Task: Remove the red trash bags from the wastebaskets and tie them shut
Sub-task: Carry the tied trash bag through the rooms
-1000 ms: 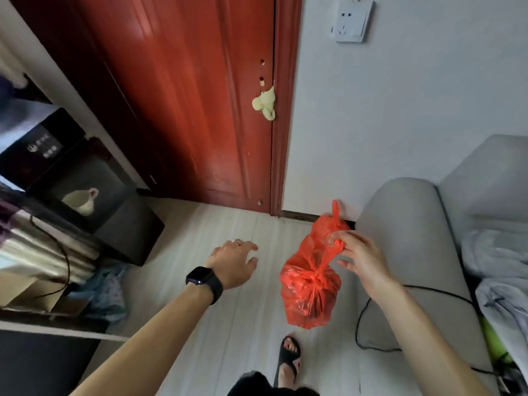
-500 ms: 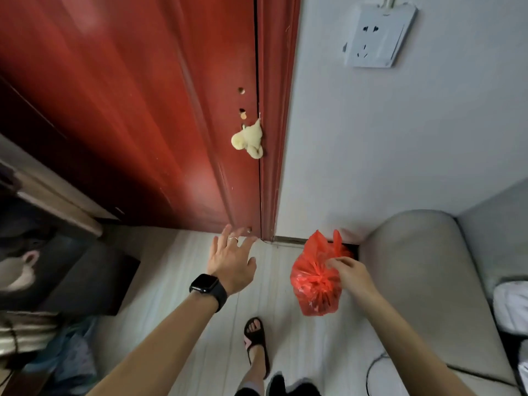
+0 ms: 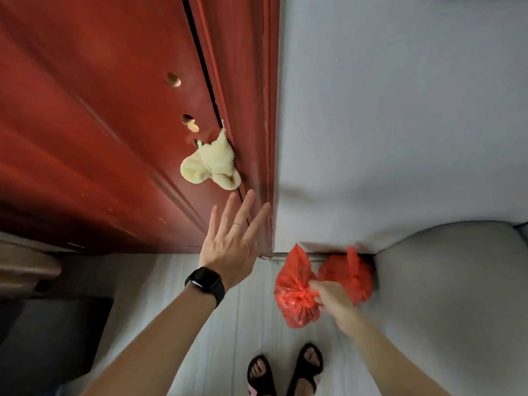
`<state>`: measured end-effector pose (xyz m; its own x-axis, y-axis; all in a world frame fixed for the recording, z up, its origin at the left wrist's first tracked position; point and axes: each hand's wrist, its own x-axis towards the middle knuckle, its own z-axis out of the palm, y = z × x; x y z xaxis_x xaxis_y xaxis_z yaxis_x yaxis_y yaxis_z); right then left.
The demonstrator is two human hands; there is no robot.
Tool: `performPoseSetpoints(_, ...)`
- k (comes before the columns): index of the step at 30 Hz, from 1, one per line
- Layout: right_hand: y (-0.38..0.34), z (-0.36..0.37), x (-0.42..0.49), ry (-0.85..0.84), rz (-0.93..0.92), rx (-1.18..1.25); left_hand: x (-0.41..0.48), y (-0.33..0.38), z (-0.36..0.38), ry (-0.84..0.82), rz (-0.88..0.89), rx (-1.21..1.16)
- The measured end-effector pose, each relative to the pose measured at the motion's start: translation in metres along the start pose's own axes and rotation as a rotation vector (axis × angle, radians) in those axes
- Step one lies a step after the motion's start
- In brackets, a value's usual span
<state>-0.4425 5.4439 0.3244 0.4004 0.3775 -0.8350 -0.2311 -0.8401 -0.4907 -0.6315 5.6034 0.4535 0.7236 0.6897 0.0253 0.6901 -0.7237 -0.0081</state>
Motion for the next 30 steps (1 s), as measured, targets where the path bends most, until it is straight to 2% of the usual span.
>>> performPoseSetpoints(6, 0.038, 0.025, 0.099, -0.012, -0.005, -0.110, 0.022, 0.001, 0.077, 0.026, 0.000, 0.068)
performPoseSetpoints(14, 0.045, 0.031, 0.153, 0.011, 0.003, -0.130, 0.031, 0.001, 0.146, 0.039, -0.054, 0.045)
performPoseSetpoints(19, 0.061, 0.027, 0.177, 0.055, 0.038, -0.188, 0.030, 0.000, 0.156, 0.019, -0.046, 0.036)
performPoseSetpoints(22, 0.067, 0.023, 0.183, 0.088, 0.046, -0.141, 0.030, 0.000, 0.156, 0.006, -0.040, 0.033)
performPoseSetpoints(25, 0.056, 0.016, 0.172, 0.087, 0.022, -0.156, 0.028, -0.001, 0.154, -0.020, -0.042, 0.032)
performPoseSetpoints(27, 0.042, 0.010, 0.159, 0.106, -0.002, -0.214, 0.027, 0.000, 0.152, -0.026, -0.046, 0.018)
performPoseSetpoints(30, 0.020, 0.000, 0.136, 0.050, -0.054, -0.379, 0.025, 0.003, 0.146, -0.047, -0.049, -0.014)
